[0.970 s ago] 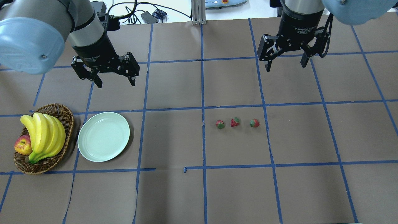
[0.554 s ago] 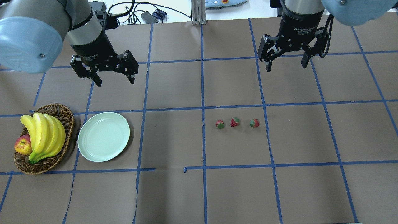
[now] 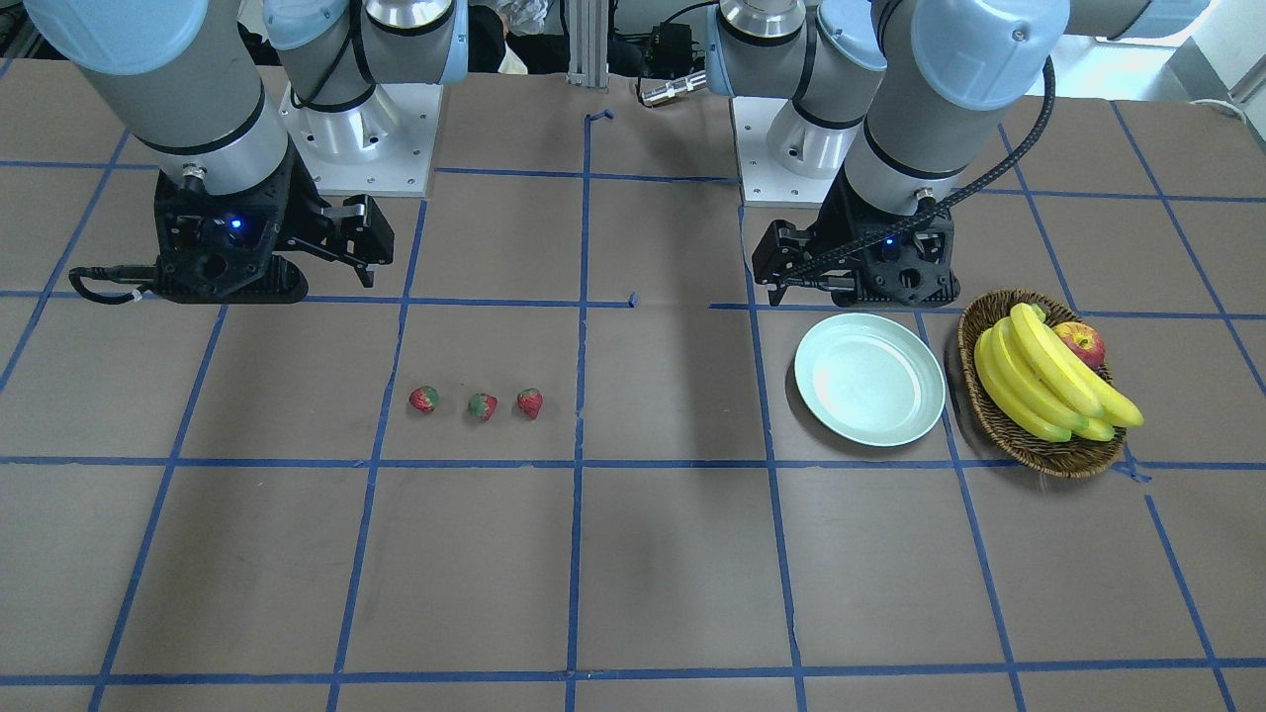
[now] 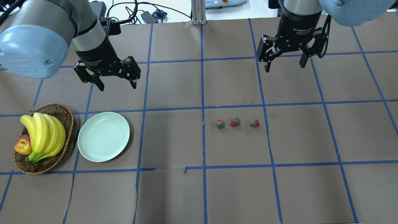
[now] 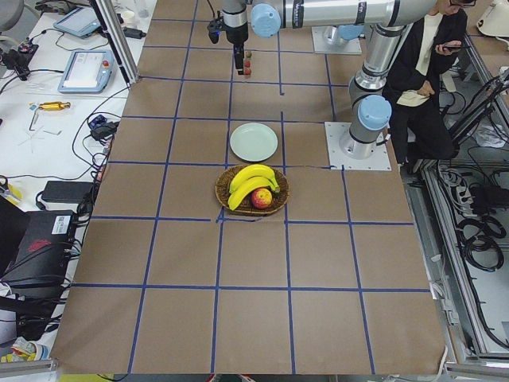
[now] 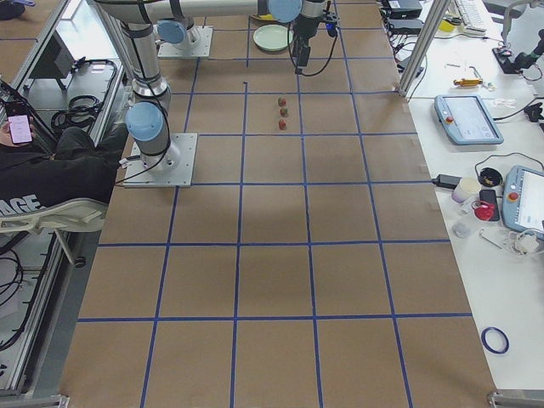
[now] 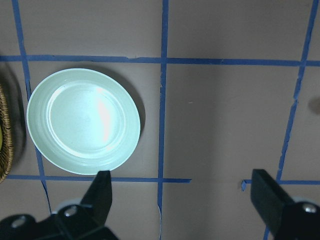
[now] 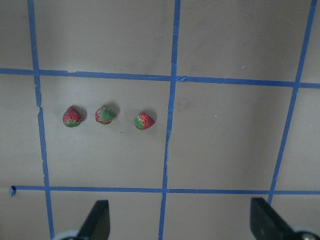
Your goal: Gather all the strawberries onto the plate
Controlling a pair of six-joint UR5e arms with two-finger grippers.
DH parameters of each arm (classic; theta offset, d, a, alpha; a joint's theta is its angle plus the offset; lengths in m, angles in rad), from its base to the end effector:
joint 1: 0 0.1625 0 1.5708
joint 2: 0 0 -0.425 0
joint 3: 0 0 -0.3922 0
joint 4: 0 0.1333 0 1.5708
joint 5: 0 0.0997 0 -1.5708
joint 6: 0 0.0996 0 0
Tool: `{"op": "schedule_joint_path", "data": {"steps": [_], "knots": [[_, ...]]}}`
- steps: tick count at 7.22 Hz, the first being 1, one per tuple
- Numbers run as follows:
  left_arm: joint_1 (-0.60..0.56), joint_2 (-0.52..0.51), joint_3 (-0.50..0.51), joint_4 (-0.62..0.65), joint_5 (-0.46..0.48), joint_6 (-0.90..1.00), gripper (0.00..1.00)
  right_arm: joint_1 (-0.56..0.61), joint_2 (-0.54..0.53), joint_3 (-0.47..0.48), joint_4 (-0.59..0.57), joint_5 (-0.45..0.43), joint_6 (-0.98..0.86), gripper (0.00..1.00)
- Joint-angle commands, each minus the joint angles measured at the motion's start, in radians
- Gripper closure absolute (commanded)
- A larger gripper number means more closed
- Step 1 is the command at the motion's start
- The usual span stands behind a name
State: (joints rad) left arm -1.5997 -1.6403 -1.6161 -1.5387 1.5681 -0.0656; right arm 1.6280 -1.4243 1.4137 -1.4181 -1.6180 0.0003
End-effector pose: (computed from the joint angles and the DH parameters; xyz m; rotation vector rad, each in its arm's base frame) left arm -0.1483 -0.5062 0.4340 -0.0577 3.1372 0.1299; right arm 0.1592 -0.5306 0.4745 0.0929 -3.0814 -0.2172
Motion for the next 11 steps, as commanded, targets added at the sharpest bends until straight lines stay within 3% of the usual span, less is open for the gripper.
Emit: {"op": "schedule_joint_path", "data": {"steps": [1, 7, 9, 10, 11], "knots": [[-0.002, -0.006, -0.004, 0.002, -0.002, 0.0, 0.0, 0.001, 0.001, 0.023, -0.002, 0.003, 0.0, 0.0], [-0.009, -0.007, -0.036, 0.006, 0.001, -0.003, 0.0, 0.044, 0.073, 0.259, -0.318, 0.012, -0.055, 0.0], [-0.009, -0.012, -0.038, 0.014, 0.001, -0.005, 0.0, 0.044, 0.1, 0.326, -0.387, 0.103, -0.173, 0.0], [-0.009, -0.018, -0.039, 0.059, 0.0, -0.023, 0.0, 0.044, 0.107, 0.355, -0.409, 0.109, -0.21, 0.0], [-0.009, -0.021, -0.042, 0.061, 0.0, -0.045, 0.0, 0.044, 0.116, 0.391, -0.439, 0.109, -0.265, 0.08]]}}
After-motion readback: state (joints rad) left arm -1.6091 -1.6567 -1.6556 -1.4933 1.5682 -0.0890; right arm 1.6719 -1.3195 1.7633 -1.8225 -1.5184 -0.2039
